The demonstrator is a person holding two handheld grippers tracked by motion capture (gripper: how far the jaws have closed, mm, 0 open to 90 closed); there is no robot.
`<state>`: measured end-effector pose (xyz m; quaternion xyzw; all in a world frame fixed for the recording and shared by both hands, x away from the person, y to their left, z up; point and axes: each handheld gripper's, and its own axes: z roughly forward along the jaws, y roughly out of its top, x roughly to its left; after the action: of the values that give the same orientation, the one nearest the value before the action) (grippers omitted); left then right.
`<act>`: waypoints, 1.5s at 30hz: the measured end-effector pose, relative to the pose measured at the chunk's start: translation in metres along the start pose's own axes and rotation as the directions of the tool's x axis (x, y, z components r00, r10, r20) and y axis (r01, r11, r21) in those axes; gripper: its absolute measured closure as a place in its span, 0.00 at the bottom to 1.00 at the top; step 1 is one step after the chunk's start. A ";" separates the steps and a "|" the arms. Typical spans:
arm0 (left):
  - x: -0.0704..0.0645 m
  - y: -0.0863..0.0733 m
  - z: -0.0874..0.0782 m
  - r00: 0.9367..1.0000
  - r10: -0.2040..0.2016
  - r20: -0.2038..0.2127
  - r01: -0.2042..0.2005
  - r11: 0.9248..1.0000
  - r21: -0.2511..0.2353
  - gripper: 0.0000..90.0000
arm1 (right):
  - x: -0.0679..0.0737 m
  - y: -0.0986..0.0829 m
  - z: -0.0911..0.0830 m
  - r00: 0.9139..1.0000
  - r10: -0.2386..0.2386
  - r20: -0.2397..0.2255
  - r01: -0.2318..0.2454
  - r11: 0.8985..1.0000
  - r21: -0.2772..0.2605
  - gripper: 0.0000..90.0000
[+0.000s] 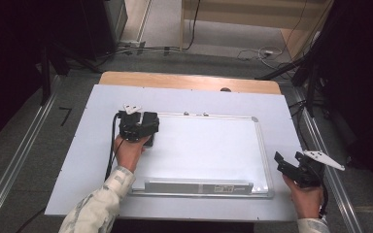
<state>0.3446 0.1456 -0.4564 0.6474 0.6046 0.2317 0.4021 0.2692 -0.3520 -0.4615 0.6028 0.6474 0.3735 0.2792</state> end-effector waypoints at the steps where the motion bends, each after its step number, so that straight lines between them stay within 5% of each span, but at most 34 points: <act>1: 0.001 -0.001 -0.003 1.000 0.000 0.004 0.000 1.000 -0.003 0.25 | 0.000 0.000 0.000 1.000 -0.003 0.000 0.003 1.000 0.000 0.23; 14: 0.012 -0.014 -0.028 0.998 -0.016 0.069 0.019 0.999 -0.034 0.25 | 0.001 -0.001 0.000 1.000 -0.007 0.003 0.007 1.000 0.005 0.23; 23: 0.023 -0.029 -0.044 0.999 0.021 0.036 -0.019 0.999 -0.047 0.25 | 0.003 -0.001 0.001 1.000 -0.009 0.004 0.009 1.000 0.010 0.23; 32: 0.034 -0.036 -0.057 0.999 0.004 0.049 -0.001 0.999 -0.054 0.25 | 0.003 -0.001 0.001 1.000 -0.015 0.003 0.015 1.000 0.010 0.23; 45: 0.064 -0.050 -0.076 0.999 -0.033 0.009 0.034 0.998 -0.045 0.25 | 0.002 -0.001 0.001 1.000 -0.011 0.003 0.011 1.000 0.011 0.23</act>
<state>0.2658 0.2234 -0.4652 0.6289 0.6084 0.2358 0.4227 0.2689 -0.3498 -0.4624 0.6014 0.6523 0.3674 0.2789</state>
